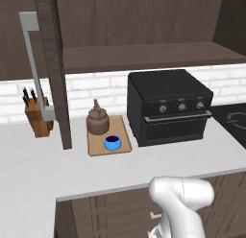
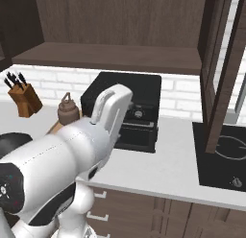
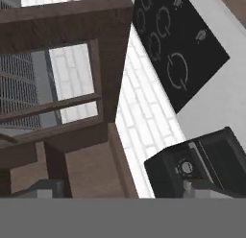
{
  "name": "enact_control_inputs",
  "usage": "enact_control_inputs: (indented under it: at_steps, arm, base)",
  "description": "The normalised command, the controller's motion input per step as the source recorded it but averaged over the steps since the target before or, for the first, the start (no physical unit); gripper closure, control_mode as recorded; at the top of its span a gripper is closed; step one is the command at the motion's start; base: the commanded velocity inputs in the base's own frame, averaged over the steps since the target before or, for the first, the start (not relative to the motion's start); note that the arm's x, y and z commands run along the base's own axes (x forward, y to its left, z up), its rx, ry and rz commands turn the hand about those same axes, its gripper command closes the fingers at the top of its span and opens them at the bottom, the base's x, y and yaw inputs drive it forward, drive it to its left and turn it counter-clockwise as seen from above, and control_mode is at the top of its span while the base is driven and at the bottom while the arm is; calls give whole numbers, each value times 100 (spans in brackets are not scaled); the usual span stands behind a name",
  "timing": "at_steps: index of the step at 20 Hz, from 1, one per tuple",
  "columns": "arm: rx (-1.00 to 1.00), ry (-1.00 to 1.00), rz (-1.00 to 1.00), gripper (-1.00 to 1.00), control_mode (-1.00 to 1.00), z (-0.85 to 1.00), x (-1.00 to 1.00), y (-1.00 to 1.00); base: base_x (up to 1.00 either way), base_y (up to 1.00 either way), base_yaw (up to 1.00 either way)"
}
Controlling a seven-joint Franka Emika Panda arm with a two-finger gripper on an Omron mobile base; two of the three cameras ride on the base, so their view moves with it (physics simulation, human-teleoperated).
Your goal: Pick the kettle from the counter and place it on the tray. Then pick the mug from the cabinet and place it on the tray. Then close the cabinet doors.
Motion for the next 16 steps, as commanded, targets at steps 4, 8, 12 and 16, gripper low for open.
enact_control_inputs:
  at_steps: [4, 8, 12, 16]
  arm:
    - [0, 3, -43, -100, -100, 4, -36, -53]
    - [0, 4, -34, -100, -100, 15, -38, -47]
    - [0, 0, -23, -100, -100, 4, -55, -40]
    - [0, -5, -3, -100, -100, 4, -51, -42]
  base:
    - [0, 0, 0]
    - [0, 0, 0]
    - [0, 0, 0]
    - [0, 0, 0]
